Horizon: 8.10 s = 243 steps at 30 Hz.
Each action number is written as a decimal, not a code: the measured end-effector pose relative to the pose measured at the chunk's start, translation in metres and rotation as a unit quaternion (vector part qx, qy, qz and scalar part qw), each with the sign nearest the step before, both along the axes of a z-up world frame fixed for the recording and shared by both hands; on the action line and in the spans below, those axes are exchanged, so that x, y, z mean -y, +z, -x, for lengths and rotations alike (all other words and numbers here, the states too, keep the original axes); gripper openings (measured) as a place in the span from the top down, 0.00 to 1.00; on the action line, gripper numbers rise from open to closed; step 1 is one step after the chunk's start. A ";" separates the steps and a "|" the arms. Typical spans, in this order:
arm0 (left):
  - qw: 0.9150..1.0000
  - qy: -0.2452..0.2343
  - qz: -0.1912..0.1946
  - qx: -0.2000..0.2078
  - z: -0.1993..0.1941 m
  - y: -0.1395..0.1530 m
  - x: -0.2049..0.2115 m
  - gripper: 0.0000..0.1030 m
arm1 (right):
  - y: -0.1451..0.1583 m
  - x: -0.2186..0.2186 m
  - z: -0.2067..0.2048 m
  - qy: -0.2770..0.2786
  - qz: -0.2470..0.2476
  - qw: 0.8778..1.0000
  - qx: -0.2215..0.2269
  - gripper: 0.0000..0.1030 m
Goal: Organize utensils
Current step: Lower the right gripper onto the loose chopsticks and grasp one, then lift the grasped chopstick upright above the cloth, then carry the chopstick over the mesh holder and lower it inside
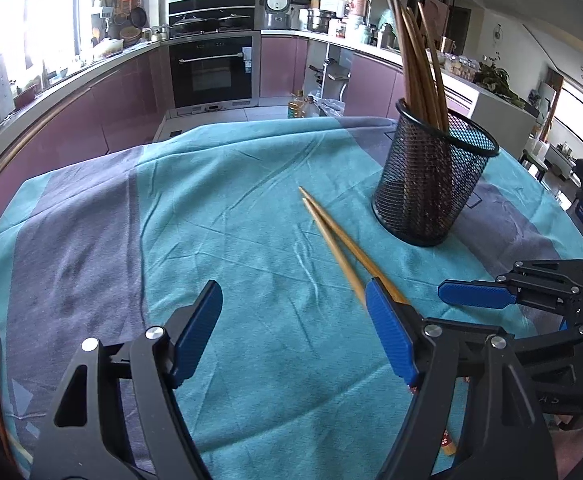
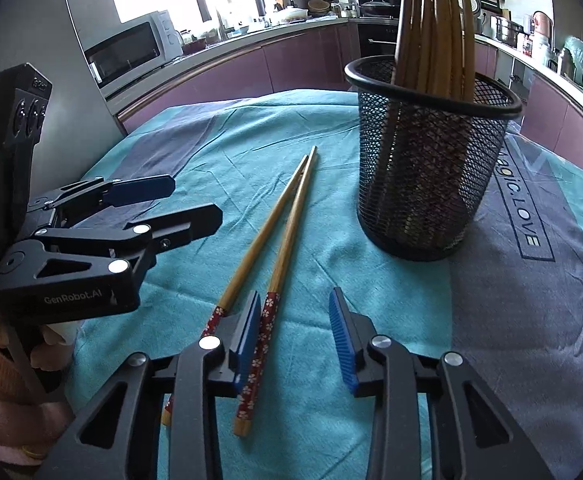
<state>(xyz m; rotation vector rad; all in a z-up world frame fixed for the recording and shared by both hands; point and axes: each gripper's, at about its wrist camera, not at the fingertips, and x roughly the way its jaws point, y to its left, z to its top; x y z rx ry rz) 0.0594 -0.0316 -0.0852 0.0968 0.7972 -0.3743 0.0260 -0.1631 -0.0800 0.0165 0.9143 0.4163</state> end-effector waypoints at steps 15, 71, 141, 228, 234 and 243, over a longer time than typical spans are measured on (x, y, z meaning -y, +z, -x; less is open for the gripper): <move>0.998 -0.036 -0.006 -0.055 -0.012 -0.020 0.035 0.63 | -0.004 0.014 -0.001 -0.020 -0.018 1.000 -0.012 0.91; 0.998 -0.036 -0.003 -0.050 -0.010 -0.019 0.031 0.93 | 0.008 -0.001 -0.033 -0.011 -0.015 1.000 0.003 0.94; 0.992 -0.093 0.088 -0.007 0.031 0.049 0.019 0.93 | 0.073 0.025 0.031 0.036 -0.084 0.990 0.111 0.94; 0.975 -0.099 0.149 0.130 0.003 0.151 0.045 0.93 | 0.155 0.075 0.005 -0.040 -0.086 0.964 0.248 0.94; 0.973 -0.096 0.163 0.134 -0.013 0.155 0.051 0.93 | 0.157 0.077 -0.003 -0.049 -0.086 0.963 0.252 0.94; 0.968 -0.093 0.170 0.161 -0.023 0.161 0.062 0.93 | 0.159 0.077 -0.013 -0.056 -0.088 0.960 0.260 0.94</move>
